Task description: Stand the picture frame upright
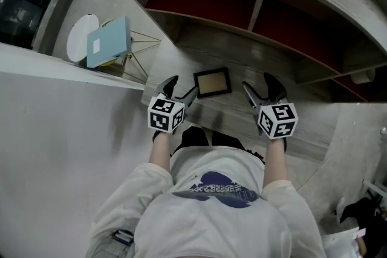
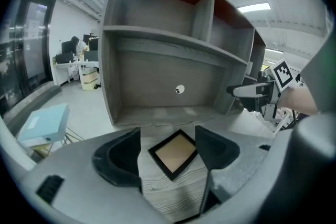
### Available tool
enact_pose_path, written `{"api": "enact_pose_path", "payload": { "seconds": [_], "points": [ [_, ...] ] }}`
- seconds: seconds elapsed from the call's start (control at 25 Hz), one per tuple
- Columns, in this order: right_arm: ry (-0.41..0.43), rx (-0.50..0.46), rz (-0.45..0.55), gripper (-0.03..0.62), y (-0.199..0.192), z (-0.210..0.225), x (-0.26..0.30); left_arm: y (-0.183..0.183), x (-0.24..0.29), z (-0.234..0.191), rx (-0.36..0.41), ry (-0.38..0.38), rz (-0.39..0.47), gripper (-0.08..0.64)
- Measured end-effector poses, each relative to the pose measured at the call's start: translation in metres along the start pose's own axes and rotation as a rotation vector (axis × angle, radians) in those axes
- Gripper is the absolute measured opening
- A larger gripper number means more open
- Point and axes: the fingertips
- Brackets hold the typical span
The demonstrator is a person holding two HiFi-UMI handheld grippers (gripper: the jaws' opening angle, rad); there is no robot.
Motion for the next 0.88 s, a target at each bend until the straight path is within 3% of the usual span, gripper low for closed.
{"api": "enact_pose_path", "payload": {
  "seconds": [0.24, 0.44, 0.88],
  "points": [
    [-0.018, 0.004, -0.125, 0.287, -0.034, -0.011, 0.044, -0.048, 0.034, -0.006, -0.084, -0.068, -0.153, 0.308],
    [-0.051, 0.028, -0.229, 0.26, -0.067, -0.013, 0.078, -0.078, 0.061, -0.02, -0.124, -0.052, -0.275, 0.308],
    [-0.035, 0.023, -0.451, 0.216, -0.131, -0.011, 0.131, -0.108, 0.093, -0.023, -0.252, -0.085, -0.374, 0.308]
  ]
}}
Point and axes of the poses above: the fingertips, and each gripper's own axes: x forward along the fingers, z to its right, y out of its top, and after that the axes turned 1 degree about y, right-handed
